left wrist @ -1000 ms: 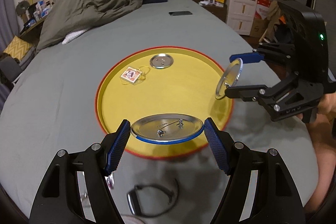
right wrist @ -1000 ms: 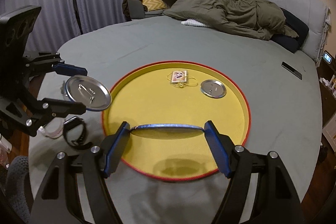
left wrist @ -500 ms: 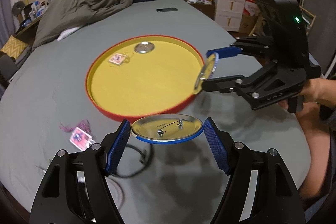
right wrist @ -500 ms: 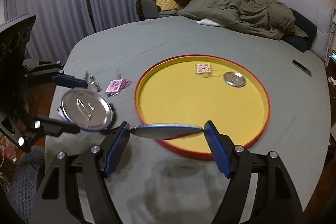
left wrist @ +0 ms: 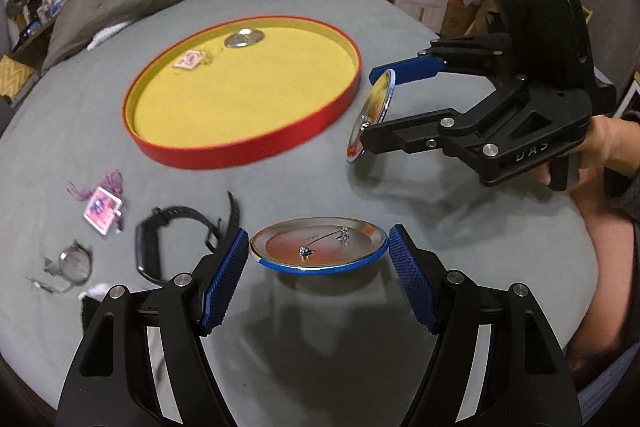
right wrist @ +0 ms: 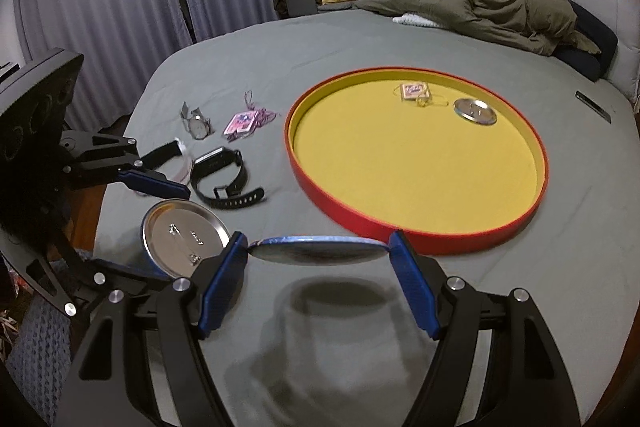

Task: Organize jewelry
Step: 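Carry both silver badges out of the tray over the bed with both tools, then open both tools to set the two silver badges down on the bed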

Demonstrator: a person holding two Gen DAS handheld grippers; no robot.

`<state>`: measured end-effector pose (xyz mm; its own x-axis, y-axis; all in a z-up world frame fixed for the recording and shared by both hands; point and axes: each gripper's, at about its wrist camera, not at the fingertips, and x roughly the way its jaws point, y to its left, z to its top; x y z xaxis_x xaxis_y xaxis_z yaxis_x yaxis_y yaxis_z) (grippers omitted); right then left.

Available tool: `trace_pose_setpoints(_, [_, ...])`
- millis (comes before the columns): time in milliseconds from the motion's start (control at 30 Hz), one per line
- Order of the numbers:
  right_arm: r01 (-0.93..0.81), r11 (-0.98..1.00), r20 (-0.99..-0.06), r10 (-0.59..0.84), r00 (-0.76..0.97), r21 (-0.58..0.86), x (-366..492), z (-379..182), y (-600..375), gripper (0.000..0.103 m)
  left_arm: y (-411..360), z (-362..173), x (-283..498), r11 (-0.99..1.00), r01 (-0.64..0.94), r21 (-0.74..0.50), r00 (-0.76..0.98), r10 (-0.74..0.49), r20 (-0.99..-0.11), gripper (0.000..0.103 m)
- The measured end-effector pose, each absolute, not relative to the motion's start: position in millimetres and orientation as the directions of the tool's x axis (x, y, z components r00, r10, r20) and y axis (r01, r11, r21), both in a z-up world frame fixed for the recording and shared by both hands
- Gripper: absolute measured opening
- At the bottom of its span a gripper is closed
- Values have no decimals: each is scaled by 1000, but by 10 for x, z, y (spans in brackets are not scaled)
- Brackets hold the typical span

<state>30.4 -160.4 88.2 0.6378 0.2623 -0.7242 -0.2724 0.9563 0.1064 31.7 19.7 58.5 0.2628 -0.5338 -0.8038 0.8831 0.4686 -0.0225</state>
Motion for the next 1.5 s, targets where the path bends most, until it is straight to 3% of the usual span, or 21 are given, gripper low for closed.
trace_pose_setpoints(767, [-250,965,-804,209,557,78,291,364,-1705,70,144,135,253,467,884,-3,254,-486,-836,71])
trace_pose_setpoints(1033, [-257,964,-816,202,542,68,306,353,-1694,74,127,131,253,471,882,7,267,-487,-831,81])
trace_pose_setpoints(1167, [-268,962,-799,197,568,47,266,424,-1680,83,119,223,187,454,891,7,270,-517,-812,86])
trace_pose_setpoints(1300, [-286,958,-778,190,599,14,222,548,-1672,84,54,415,152,449,893,35,305,-545,-781,97])
trace_pose_setpoints(1500, [-264,964,-750,176,637,2,262,776,-1797,86,-138,607,225,447,891,84,343,-539,-769,97])
